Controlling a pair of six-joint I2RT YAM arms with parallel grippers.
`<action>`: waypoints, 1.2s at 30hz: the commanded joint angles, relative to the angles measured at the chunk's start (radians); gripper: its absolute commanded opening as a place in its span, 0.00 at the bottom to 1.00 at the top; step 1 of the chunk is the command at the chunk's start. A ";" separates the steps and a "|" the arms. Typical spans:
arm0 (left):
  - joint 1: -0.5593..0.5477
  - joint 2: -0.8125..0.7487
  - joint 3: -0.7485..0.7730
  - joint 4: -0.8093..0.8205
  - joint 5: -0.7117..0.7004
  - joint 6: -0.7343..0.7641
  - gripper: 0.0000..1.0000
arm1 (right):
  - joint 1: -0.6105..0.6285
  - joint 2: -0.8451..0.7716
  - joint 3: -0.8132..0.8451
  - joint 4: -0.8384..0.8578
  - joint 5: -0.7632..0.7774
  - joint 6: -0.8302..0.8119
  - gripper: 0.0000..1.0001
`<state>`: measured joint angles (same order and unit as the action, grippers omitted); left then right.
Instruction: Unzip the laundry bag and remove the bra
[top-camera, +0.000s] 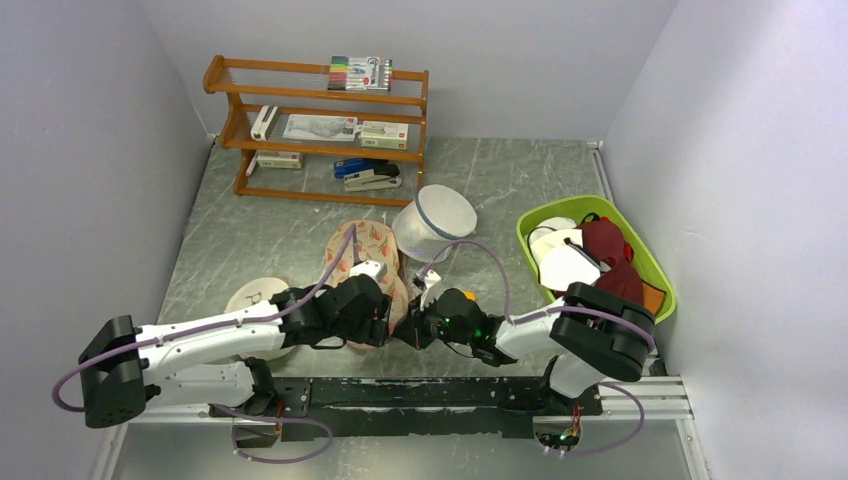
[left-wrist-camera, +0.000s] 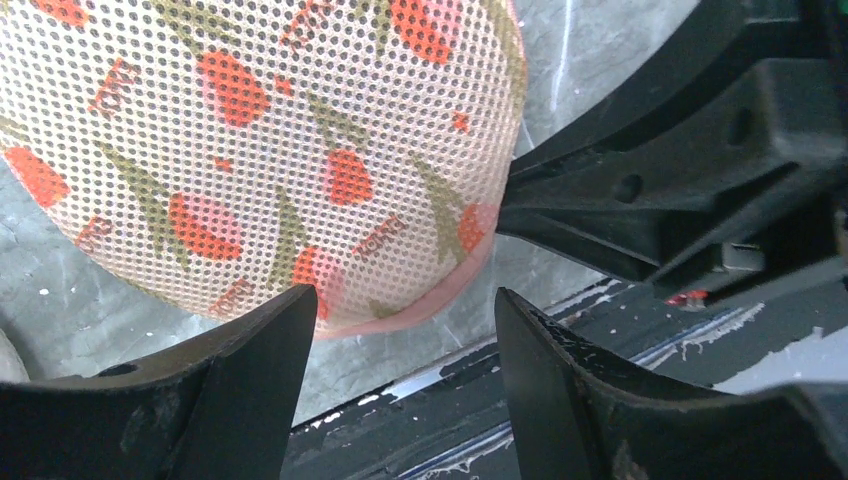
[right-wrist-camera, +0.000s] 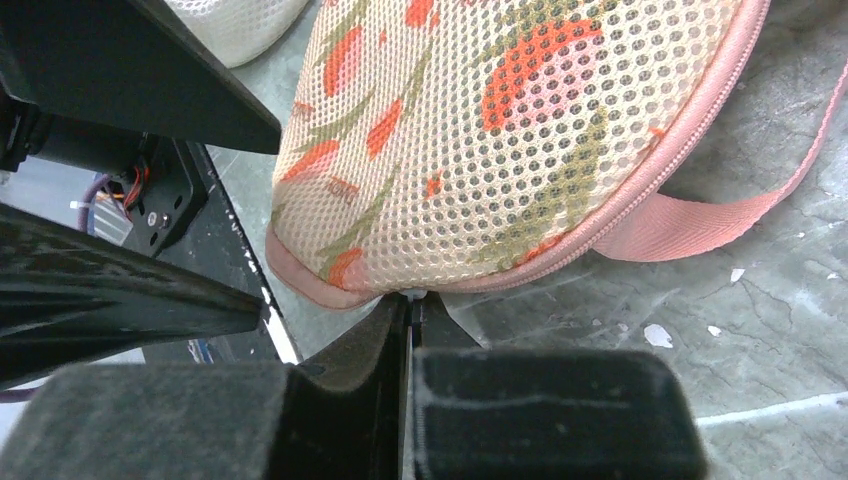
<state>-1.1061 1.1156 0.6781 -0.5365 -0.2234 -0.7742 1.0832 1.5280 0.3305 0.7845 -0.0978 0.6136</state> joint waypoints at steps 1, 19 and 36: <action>-0.006 -0.023 0.049 -0.019 0.036 0.026 0.76 | -0.004 -0.020 0.010 -0.004 0.006 -0.005 0.00; -0.005 0.184 -0.076 0.191 -0.037 -0.062 0.56 | -0.005 -0.028 0.031 -0.034 -0.011 0.001 0.00; -0.002 0.172 -0.131 0.067 -0.131 -0.195 0.08 | -0.051 -0.009 0.138 -0.331 0.209 -0.141 0.00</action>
<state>-1.1080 1.3159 0.5896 -0.3195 -0.3069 -0.9287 1.0664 1.5120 0.4217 0.5686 -0.0135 0.5514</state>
